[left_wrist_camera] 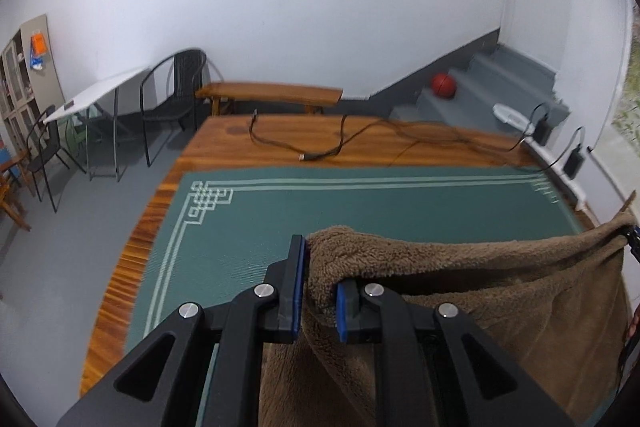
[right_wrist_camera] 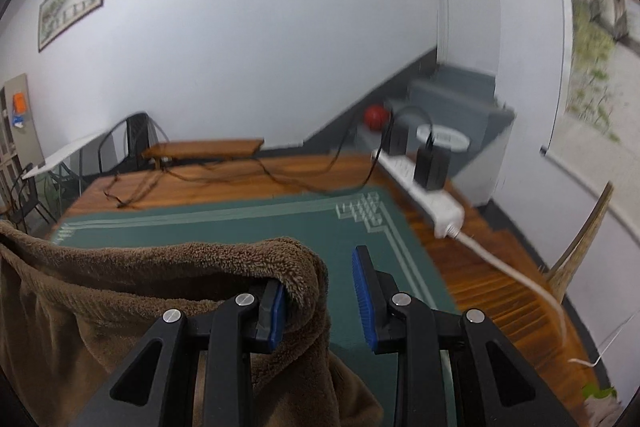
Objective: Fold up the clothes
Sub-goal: 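Lift the blanket edge with both grippers and carry it over the blanket, then lower the held edge onto the blanket and open both grippers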
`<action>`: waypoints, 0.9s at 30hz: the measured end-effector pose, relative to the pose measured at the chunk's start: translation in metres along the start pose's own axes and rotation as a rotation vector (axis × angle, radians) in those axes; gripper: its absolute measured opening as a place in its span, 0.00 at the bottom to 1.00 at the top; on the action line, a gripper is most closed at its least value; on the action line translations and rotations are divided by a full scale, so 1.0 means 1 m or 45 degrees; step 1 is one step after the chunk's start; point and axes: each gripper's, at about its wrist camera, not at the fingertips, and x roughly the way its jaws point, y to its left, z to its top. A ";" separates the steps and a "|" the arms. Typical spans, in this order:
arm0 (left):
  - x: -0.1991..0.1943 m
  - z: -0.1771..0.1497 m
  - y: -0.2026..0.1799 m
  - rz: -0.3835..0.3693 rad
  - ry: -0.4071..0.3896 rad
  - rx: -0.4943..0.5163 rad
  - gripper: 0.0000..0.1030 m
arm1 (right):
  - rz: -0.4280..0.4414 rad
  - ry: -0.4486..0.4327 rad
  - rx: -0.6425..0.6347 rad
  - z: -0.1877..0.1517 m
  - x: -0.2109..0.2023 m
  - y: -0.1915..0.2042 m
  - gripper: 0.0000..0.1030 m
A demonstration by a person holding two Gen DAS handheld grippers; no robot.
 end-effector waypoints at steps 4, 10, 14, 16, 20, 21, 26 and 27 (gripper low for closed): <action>0.050 -0.002 -0.003 0.044 0.108 -0.007 0.28 | -0.014 0.112 -0.023 -0.012 0.040 0.004 0.30; 0.096 -0.018 -0.005 0.119 0.223 0.046 0.67 | 0.000 0.231 -0.011 -0.023 0.062 0.000 0.30; 0.099 -0.020 0.007 0.087 0.283 0.006 0.77 | -0.018 0.317 -0.022 -0.027 0.073 0.001 0.45; 0.093 -0.018 0.016 -0.001 0.319 -0.034 0.77 | -0.032 0.319 -0.025 -0.027 0.069 0.000 0.57; 0.058 -0.018 0.024 -0.100 0.257 -0.017 0.79 | 0.027 0.240 -0.011 -0.022 0.039 -0.004 0.58; 0.049 -0.019 0.026 -0.122 0.239 -0.010 0.79 | 0.039 0.225 -0.015 -0.021 0.032 -0.004 0.61; 0.016 -0.022 0.014 -0.136 0.150 0.086 0.81 | 0.093 0.175 -0.139 -0.021 0.000 0.017 0.72; 0.013 -0.022 0.011 -0.131 0.147 0.089 0.81 | 0.110 0.179 -0.167 -0.022 -0.003 0.024 0.72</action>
